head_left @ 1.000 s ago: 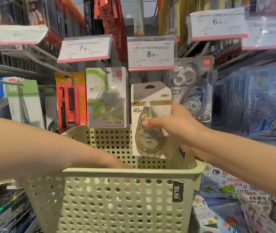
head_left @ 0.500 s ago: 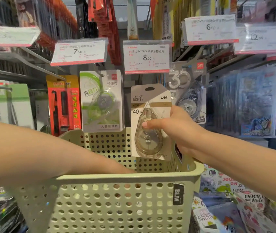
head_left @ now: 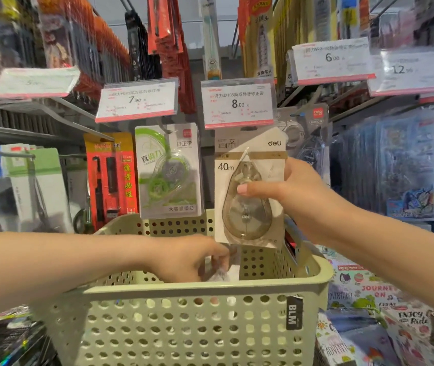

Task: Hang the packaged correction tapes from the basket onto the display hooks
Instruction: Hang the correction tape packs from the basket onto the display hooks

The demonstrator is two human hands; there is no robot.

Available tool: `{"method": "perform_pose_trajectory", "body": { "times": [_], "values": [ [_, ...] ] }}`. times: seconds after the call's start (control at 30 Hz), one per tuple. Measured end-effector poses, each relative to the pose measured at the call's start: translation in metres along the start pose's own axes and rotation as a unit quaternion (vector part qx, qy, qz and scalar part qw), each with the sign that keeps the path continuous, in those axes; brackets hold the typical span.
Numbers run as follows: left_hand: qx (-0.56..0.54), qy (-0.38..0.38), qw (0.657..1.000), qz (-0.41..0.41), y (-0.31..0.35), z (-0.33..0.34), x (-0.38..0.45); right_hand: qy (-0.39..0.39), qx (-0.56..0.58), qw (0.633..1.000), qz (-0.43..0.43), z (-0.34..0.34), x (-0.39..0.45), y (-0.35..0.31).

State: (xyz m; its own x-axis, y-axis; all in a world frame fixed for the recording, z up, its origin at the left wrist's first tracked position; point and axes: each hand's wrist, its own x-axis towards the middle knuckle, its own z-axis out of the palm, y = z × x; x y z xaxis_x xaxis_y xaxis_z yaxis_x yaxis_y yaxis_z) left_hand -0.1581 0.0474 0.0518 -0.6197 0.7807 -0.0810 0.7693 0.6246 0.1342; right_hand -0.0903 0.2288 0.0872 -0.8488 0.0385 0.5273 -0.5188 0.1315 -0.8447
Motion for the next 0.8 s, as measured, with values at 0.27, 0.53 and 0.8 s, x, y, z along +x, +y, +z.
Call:
{"method": "perform_pose_trajectory", "body": {
  "times": [0.27, 0.53, 0.8],
  "values": [
    [0.047, 0.110, 0.988, 0.095, -0.006, -0.010, -0.022, -0.006, 0.107, 0.987, 0.117, -0.010, 0.006, -0.009],
    [0.086, 0.225, 0.962, 0.128, -0.014, -0.010, -0.039, -0.102, 0.179, 0.949, 0.239, -0.003, -0.010, -0.008],
    [0.029, 0.257, 0.949, 0.182, -0.008, -0.009, -0.038, -0.158, 0.171, 0.935, 0.268, 0.004, -0.016, -0.014]
  ]
}}
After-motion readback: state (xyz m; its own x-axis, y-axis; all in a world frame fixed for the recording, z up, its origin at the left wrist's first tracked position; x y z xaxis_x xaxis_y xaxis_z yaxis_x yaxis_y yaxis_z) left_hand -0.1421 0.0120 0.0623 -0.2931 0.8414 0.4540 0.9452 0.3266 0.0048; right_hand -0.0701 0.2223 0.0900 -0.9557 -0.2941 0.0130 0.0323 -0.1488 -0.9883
